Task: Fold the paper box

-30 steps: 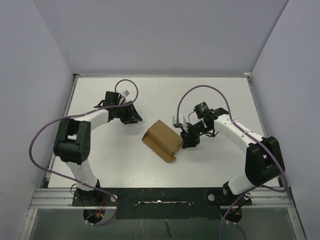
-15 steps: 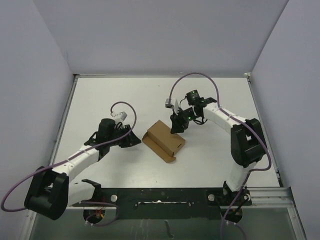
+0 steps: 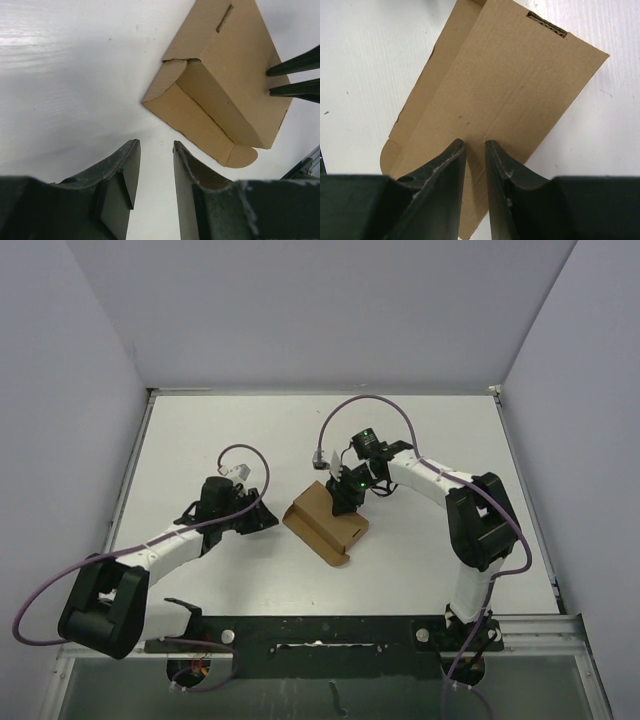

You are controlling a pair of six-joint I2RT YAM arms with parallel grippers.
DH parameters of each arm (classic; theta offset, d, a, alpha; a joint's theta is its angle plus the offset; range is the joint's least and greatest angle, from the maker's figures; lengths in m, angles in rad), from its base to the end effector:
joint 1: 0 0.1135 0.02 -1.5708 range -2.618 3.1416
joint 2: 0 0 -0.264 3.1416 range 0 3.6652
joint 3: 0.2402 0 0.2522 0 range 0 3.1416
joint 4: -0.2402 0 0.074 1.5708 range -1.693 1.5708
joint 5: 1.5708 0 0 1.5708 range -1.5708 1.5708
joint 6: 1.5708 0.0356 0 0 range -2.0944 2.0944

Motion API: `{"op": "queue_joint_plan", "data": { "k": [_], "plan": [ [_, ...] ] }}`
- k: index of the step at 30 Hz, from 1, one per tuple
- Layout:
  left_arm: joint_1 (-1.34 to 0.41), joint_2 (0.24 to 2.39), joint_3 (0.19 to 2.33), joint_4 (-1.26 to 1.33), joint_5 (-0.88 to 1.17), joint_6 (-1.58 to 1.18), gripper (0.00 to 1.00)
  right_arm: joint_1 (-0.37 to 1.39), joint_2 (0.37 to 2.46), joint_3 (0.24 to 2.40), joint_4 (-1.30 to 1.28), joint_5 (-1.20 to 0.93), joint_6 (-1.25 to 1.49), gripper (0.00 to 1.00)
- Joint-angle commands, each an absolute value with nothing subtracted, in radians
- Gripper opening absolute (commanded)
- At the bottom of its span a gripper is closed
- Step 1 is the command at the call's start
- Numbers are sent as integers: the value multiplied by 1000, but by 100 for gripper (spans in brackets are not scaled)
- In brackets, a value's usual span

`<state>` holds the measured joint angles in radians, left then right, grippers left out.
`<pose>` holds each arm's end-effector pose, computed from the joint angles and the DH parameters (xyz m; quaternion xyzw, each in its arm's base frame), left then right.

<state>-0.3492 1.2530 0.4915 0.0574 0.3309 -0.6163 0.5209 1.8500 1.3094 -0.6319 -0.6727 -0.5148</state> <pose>0.2199 -0.0924 0.1690 -0.0506 0.8964 -0.3247 0.2975 0.3126 0.2049 0.1988 -0.5148 0.7717 0.3241 0.1858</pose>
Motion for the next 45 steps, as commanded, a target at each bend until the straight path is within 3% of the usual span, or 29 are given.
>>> {"op": "queue_joint_plan", "data": {
  "k": [1,13,21,27,45],
  "plan": [
    [-341,1328,573,142,326,-580,32,528,1876,1333,-626,-609,-523,25],
    [-347,1532,662,230,380,-510,29,531,1891,1338,-633,-611,-523,25],
    [-414,1489,624,252,282,-390,28,530,1899,1342,-639,-620,-519,25],
    [-490,1352,446,487,107,-263,28,530,1902,1344,-642,-621,-521,25],
    [-503,1468,453,618,175,-200,25,537,1915,1345,-643,-620,-523,25]
  ]
}}
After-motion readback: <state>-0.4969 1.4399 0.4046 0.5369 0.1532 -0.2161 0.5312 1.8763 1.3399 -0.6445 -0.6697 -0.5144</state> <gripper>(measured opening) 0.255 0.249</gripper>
